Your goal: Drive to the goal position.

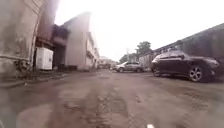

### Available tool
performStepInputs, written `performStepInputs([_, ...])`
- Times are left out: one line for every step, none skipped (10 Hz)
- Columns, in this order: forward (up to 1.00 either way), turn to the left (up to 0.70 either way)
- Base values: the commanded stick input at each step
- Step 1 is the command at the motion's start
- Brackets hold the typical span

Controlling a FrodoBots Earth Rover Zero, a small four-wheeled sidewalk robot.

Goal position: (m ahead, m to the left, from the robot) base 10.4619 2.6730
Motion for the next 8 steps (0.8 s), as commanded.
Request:
performStepInputs([1.0,0.14])
performStepInputs([1.0,-0.01])
performStepInputs([1.0,-0.01])
performStepInputs([1.0,-0.01])
performStepInputs([1.0,-0.01])
performStepInputs([1.0,-0.01])
performStepInputs([1.0,-0.01])
performStepInputs([1.0,-0.01])
